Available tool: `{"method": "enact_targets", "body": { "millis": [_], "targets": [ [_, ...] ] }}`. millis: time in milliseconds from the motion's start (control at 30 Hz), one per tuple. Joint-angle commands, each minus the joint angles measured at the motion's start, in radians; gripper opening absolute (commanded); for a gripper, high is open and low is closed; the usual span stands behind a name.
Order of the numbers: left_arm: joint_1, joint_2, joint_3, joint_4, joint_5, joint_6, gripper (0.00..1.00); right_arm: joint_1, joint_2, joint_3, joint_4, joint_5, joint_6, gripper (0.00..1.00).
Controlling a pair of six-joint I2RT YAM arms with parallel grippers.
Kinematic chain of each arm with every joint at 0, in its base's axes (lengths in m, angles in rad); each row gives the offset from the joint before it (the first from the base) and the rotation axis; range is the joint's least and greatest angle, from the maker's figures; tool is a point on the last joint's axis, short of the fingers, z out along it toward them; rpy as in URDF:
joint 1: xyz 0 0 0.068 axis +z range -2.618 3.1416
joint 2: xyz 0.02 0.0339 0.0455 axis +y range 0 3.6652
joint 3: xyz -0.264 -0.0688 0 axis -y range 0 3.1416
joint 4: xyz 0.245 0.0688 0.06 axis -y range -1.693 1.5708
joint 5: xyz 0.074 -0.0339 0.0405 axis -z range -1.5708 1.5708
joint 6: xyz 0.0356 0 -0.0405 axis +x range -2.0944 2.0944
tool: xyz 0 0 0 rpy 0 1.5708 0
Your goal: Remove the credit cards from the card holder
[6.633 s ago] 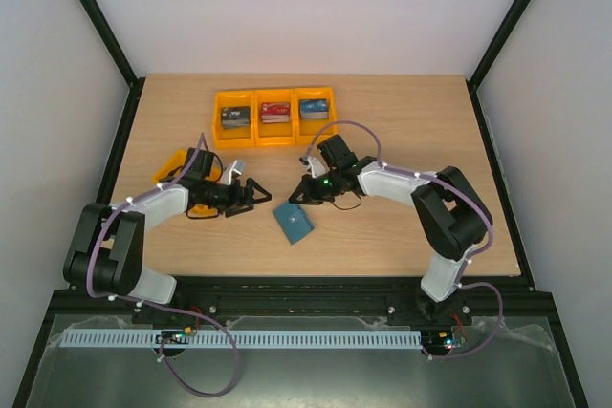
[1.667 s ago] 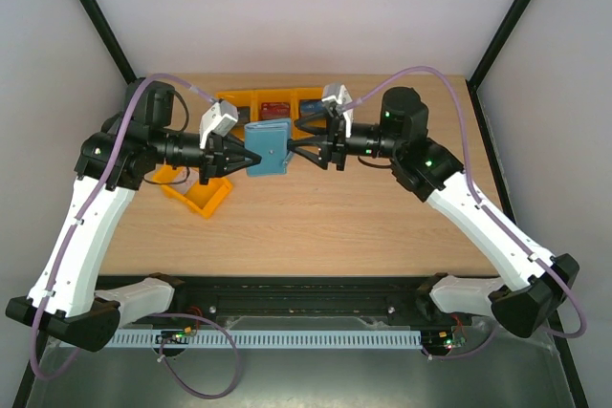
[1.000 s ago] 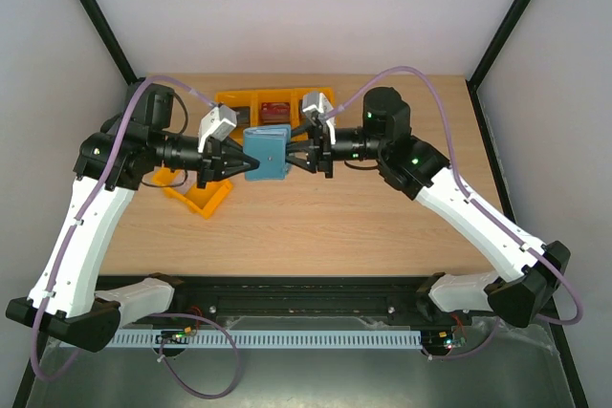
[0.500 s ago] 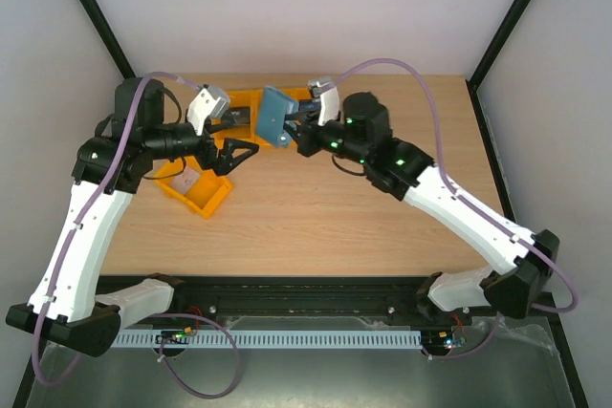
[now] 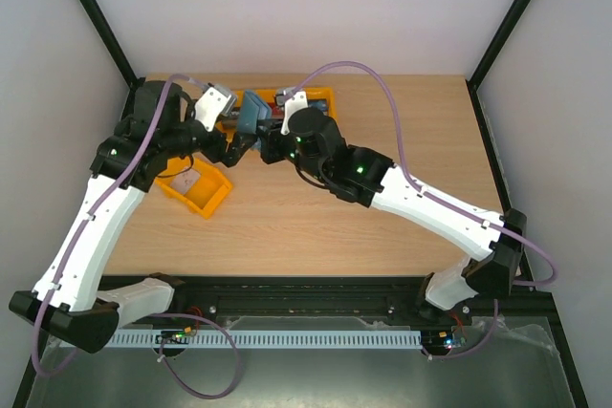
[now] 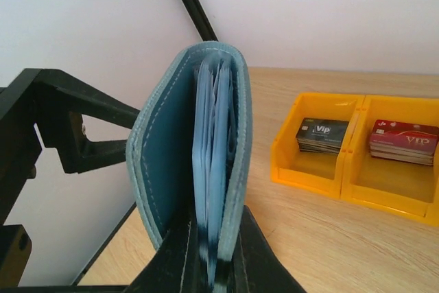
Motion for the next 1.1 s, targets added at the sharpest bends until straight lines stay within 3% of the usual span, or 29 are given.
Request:
{"method": "enact_targets", "body": {
  "millis": [0, 300, 500, 667, 767, 867, 1033, 1067],
  "targets": [
    [-0.003, 0.005, -0.005, 0.049, -0.201, 0.024, 0.99, 0.011, -0.006, 0.04, 0.014, -0.03, 0.002, 0.02],
    [0.043, -0.025, -0.015, 0.047, -0.297, 0.047, 0.97, -0.009, -0.082, 0.015, 0.009, -0.104, -0.034, 0.02],
    [0.087, -0.045, 0.02, 0.008, -0.129, 0.014, 0.96, -0.055, -0.095, 0.0, -0.007, -0.223, -0.064, 0.02],
    [0.113, -0.051, 0.031, -0.003, -0.033, -0.01, 0.89, -0.08, -0.122, -0.02, 0.0, -0.357, -0.112, 0.02],
    [0.117, -0.047, 0.038, -0.012, 0.002, 0.005, 0.79, -0.094, -0.141, -0.027, -0.005, -0.456, -0.163, 0.02],
    [0.121, -0.049, 0.059, -0.049, 0.125, 0.037, 0.67, -0.11, -0.173, -0.047, -0.02, -0.533, -0.226, 0.02],
    [0.132, -0.056, 0.08, -0.102, 0.343, 0.073, 0.39, -0.132, -0.217, -0.091, -0.014, -0.66, -0.305, 0.02],
    [0.133, -0.057, 0.08, -0.112, 0.376, 0.082, 0.29, -0.135, -0.226, -0.095, -0.013, -0.689, -0.321, 0.02]
  ]
}}
